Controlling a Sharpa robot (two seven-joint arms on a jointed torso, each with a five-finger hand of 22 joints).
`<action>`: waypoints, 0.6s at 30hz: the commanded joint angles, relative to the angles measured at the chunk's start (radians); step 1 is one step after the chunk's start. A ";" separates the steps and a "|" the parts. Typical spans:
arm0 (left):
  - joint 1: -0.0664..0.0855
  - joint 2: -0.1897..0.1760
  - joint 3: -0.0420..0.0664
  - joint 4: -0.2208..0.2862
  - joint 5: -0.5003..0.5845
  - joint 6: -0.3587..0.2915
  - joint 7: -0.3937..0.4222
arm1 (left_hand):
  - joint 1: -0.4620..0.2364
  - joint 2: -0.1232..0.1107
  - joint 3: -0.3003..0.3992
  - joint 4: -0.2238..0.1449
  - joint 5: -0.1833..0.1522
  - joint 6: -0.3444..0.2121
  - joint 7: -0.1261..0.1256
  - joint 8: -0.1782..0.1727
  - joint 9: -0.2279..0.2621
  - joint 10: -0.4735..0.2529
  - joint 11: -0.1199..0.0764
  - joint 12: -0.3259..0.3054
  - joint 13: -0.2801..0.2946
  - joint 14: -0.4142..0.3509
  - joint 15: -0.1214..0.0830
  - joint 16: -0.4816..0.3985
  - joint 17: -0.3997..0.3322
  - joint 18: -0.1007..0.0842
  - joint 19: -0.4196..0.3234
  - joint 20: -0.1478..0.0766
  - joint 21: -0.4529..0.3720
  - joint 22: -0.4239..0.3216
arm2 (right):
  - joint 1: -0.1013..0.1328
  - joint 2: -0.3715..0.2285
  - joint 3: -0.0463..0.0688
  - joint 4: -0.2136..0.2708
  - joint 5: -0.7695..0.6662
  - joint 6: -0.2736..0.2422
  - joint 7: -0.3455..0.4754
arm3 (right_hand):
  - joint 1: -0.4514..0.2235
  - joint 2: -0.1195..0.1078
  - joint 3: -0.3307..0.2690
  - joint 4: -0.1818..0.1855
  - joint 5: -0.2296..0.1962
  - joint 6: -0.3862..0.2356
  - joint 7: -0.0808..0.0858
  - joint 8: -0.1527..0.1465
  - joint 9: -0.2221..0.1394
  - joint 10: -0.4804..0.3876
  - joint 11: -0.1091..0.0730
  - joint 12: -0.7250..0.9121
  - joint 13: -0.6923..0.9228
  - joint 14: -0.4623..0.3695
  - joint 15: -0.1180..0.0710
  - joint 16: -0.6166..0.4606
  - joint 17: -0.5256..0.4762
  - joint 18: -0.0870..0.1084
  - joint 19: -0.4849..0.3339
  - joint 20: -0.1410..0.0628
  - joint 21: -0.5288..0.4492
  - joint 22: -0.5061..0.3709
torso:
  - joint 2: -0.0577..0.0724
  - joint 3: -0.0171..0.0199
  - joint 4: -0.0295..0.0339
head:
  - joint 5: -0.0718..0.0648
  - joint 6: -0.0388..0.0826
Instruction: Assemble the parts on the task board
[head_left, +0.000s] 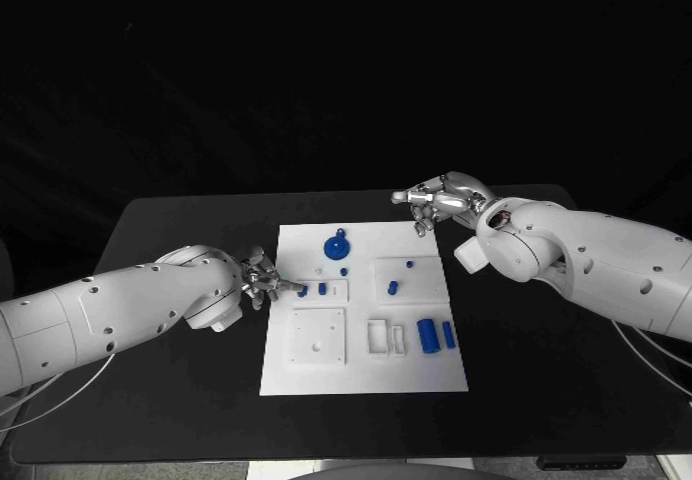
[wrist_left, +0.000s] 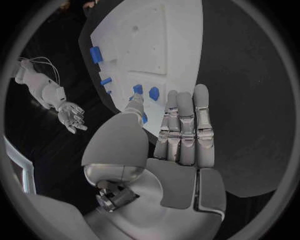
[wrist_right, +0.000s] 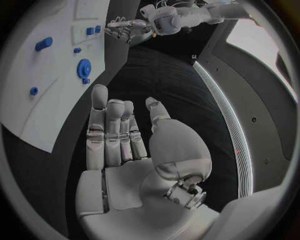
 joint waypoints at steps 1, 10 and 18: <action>-0.001 0.008 0.000 -0.006 0.018 0.020 -0.002 | -0.001 -0.009 0.001 0.006 -0.007 0.006 -0.003 -0.004 -0.001 0.005 -0.002 -0.007 -0.001 -0.006 -0.002 0.002 0.000 -0.004 -0.003 -0.004 -0.007 0.001 | -0.001 0.001 0.000 0.000 -0.006 0.003 0.006 | -0.003 -0.001 0.004 0.000 0.005 0.006 0.001 -0.003 -0.001 0.003 -0.006 0.002 -0.001 0.000 -0.005 0.001 -0.001 0.001 0.004 0.000 -0.003 0.000 | 0.000 0.0008 0.0010 | -0.001 -0.001; -0.004 0.036 -0.001 -0.043 0.020 0.033 -0.009 | 0.029 0.024 -0.005 -0.030 -0.005 0.017 -0.007 -0.005 0.001 0.016 -0.006 -0.001 0.003 0.000 -0.005 0.015 0.007 -0.004 0.007 -0.006 -0.010 0.018 | -0.001 0.002 0.000 0.001 -0.006 0.003 0.006 | -0.003 -0.001 0.004 0.000 0.005 0.006 0.001 -0.003 -0.001 0.003 -0.006 0.002 -0.001 0.000 -0.005 0.001 -0.001 0.001 0.004 0.000 -0.003 0.000 | 0.000 0.0009 -0.0001 | -0.002 -0.002; -0.011 0.054 -0.002 -0.056 0.019 0.044 -0.008 | 0.039 0.075 -0.035 -0.107 -0.004 0.035 -0.012 -0.004 0.001 0.015 -0.014 0.035 0.023 -0.004 -0.011 0.061 0.026 -0.005 0.008 -0.011 0.006 0.060 | -0.001 0.002 0.000 0.001 -0.006 0.004 0.006 | -0.005 -0.003 0.010 0.001 0.007 0.006 0.001 -0.003 -0.001 0.003 -0.006 0.002 -0.001 0.000 -0.005 0.001 -0.001 0.001 0.004 0.000 -0.003 0.001 | 0.000 0.0012 0.0004 | -0.006 -0.005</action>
